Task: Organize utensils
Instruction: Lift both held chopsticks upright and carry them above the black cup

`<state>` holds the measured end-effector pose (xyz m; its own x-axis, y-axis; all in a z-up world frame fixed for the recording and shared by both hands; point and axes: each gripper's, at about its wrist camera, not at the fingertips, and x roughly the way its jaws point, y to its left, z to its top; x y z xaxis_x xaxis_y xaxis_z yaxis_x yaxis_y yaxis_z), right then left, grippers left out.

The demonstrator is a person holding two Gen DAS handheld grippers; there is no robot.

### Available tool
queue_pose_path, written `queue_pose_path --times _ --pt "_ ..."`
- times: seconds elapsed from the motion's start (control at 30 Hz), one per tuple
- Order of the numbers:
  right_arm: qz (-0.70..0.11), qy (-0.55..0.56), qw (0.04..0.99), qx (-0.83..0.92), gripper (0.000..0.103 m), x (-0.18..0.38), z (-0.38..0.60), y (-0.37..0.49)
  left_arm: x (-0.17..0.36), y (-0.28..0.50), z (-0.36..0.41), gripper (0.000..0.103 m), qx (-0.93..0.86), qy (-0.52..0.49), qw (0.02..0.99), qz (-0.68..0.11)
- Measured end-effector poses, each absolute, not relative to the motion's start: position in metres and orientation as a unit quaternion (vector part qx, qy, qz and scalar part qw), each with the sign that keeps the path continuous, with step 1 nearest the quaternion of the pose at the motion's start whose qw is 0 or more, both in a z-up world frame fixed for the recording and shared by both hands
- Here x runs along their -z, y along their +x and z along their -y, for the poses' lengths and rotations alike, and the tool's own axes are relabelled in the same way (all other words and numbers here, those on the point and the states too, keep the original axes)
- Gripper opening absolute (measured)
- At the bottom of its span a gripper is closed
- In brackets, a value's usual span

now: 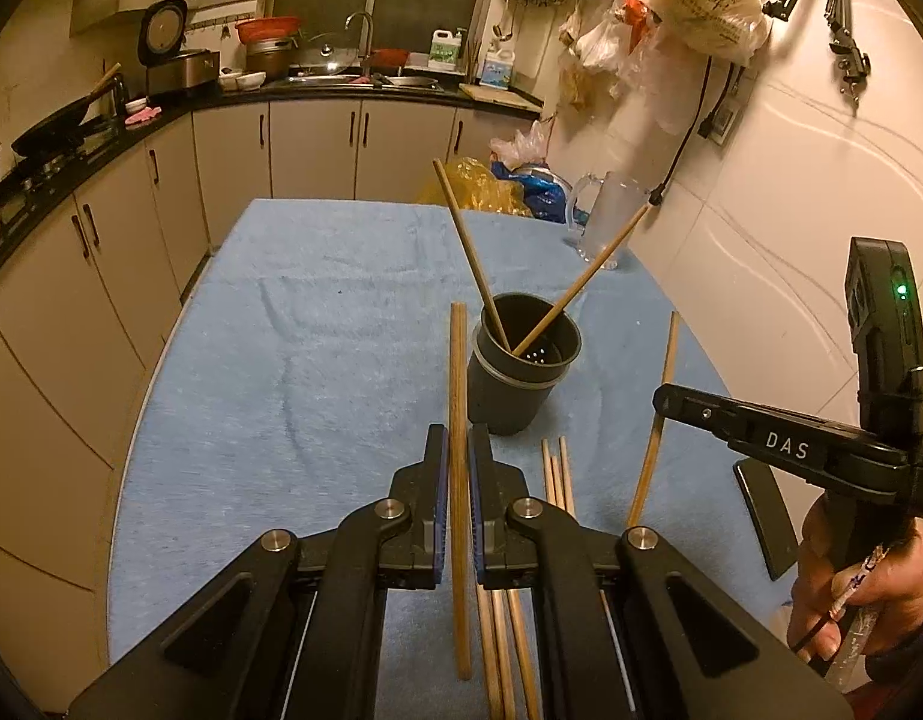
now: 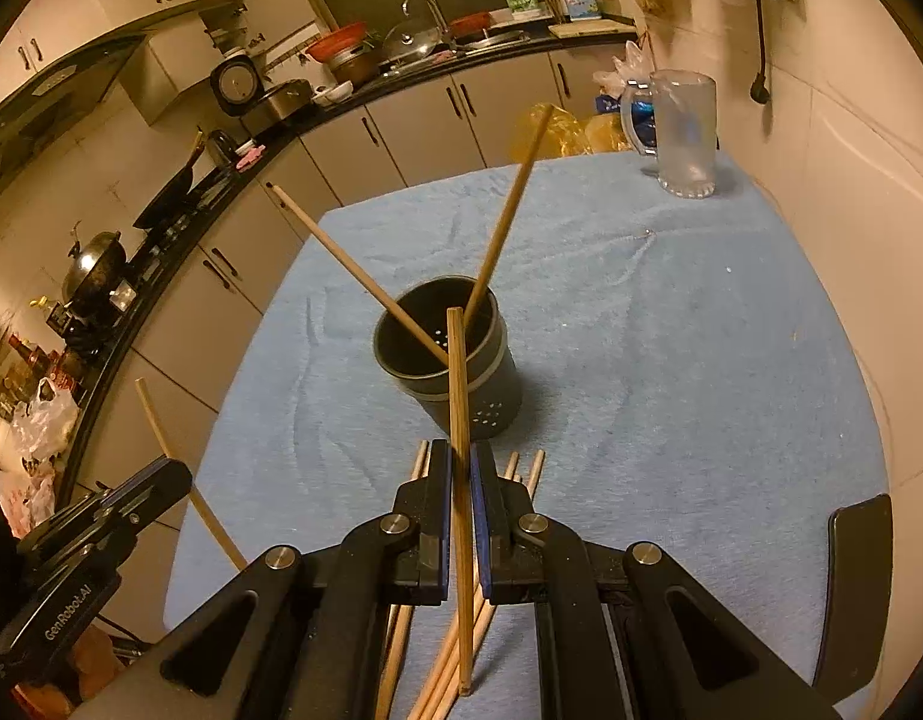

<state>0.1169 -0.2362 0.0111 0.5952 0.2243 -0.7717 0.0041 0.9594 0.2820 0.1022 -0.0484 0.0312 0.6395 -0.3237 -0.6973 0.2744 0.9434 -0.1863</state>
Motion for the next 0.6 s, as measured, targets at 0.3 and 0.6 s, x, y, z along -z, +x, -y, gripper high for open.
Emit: queue_pose_path --times 0.3,0.6 --pt "-0.432 0.127 0.891 -0.066 0.007 -0.018 0.233 0.11 -0.043 0.091 0.046 0.006 0.164 -0.03 0.912 -0.375" --pt "-0.425 0.127 0.894 -0.065 0.007 -0.027 0.232 0.107 -0.053 0.083 0.036 0.006 0.16 -0.041 0.917 -0.362"
